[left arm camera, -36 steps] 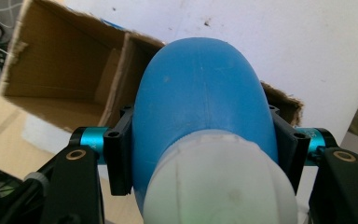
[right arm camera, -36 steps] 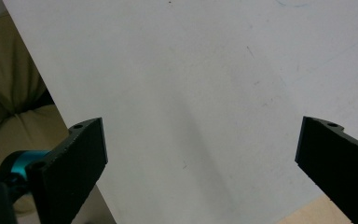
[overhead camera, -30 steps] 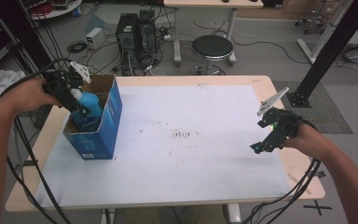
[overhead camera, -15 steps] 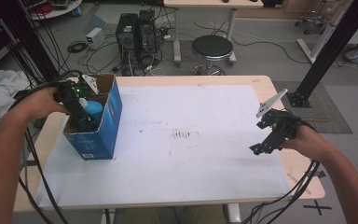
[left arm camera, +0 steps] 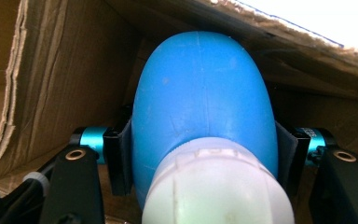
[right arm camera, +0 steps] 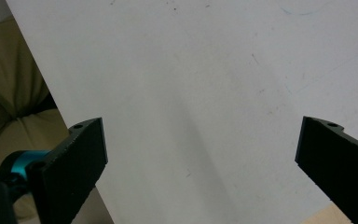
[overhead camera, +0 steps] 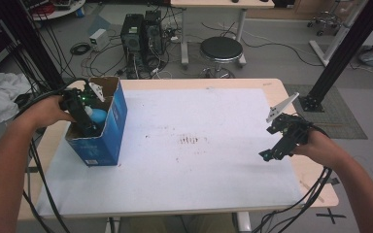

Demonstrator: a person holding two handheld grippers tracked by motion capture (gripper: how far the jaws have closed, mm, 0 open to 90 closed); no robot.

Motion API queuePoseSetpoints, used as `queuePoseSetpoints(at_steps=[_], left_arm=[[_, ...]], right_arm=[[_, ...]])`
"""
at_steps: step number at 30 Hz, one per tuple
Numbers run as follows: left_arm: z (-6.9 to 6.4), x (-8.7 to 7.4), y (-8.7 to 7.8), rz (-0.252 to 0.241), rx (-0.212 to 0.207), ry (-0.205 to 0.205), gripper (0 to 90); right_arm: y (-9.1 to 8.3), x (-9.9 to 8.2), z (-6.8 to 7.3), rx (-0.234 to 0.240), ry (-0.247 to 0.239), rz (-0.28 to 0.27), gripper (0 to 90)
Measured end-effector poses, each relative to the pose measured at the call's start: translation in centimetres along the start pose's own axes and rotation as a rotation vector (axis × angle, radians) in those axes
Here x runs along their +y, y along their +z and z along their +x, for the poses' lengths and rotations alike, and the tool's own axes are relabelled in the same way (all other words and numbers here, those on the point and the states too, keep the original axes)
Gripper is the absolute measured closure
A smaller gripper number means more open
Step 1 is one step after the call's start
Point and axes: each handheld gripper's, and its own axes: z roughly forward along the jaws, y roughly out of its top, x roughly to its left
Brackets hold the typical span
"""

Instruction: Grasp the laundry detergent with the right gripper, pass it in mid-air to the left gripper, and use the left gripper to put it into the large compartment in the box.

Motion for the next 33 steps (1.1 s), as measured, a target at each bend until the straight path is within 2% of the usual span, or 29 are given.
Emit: queuePoseSetpoints(at_steps=[5,7,12,17,20,26,28,30,32,33], left_arm=[[-0.1,0.0,-0.1,-0.013,0.008,-0.006,36.7],[0.1,0.0,-0.5,-0.018,0.022,-0.028,30.3],[0.2,-0.2,-2.2,-0.053,0.036,-0.045,25.9],[0.0,-0.5,-4.0,-0.079,0.051,-0.05,25.9],[-0.2,-0.8,-4.9,-0.113,0.058,-0.06,25.9],[-1.1,-1.3,-7.1,-0.177,0.091,-0.084,25.3],[-1.6,-1.3,-8.1,-0.199,0.092,-0.087,20.8],[-2.2,-1.3,-8.9,-0.222,0.104,-0.074,20.8],[-2.8,-1.2,-9.5,-0.247,0.102,-0.091,20.8],[-3.1,-1.2,-9.7,-0.239,0.107,-0.091,20.8]], right_arm=[[0.0,0.0,0.1,-0.002,-0.003,-0.001,1.1],[-0.1,-0.1,0.1,-0.002,-0.003,-0.003,1.1],[-0.2,-0.2,0.2,-0.005,0.0,-0.006,1.1],[-0.2,0.0,0.4,-0.004,-0.006,-0.011,1.1],[-0.3,0.1,0.5,-0.004,-0.012,-0.017,1.1],[-0.5,0.1,0.8,-0.008,-0.009,-0.021,1.1],[-0.6,0.1,0.8,-0.011,-0.01,-0.025,1.1],[-0.7,0.1,0.8,-0.013,-0.009,-0.03,1.1],[-0.8,0.2,0.9,-0.012,-0.009,-0.034,1.1],[-0.8,0.2,0.9,-0.013,-0.013,-0.034,1.1]])
